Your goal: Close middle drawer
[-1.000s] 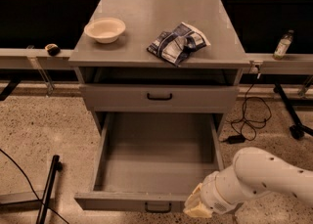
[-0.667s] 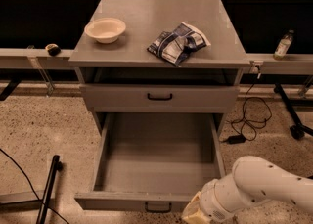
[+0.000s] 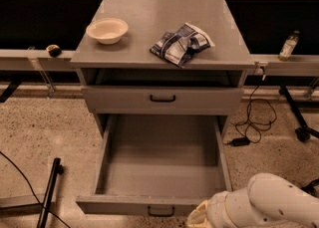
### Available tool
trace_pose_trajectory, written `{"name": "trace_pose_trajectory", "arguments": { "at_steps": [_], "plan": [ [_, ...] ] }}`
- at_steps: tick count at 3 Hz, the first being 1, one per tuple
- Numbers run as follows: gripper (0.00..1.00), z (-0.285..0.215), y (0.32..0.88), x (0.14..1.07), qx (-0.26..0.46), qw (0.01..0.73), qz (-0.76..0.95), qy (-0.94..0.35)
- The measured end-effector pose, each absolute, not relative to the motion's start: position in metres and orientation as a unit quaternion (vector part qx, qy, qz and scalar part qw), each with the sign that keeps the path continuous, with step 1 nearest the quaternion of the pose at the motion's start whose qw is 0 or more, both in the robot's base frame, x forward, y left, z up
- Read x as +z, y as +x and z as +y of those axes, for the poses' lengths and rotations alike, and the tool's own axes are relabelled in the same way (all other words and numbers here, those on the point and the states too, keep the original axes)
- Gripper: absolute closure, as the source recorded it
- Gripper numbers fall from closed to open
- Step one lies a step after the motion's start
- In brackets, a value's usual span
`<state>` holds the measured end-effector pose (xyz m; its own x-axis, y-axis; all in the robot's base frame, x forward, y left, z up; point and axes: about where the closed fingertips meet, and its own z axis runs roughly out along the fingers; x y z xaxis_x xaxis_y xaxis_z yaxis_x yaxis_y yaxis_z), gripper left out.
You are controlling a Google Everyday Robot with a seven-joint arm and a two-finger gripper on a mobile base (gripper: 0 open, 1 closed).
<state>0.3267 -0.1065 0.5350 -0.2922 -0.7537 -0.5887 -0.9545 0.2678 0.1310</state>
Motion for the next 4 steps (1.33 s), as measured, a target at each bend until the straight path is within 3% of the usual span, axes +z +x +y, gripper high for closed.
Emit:
{"name": "trace_pose_trajectory", "arguments": {
  "at_steps": [2,4],
  "plan": [
    [1.00,-0.104,0.334,0.513,0.226,0.215,0.753,-0.580],
    [1.00,-0.110,0.344,0.470,0.182,0.282,0.701,-0.629]
  ]
}}
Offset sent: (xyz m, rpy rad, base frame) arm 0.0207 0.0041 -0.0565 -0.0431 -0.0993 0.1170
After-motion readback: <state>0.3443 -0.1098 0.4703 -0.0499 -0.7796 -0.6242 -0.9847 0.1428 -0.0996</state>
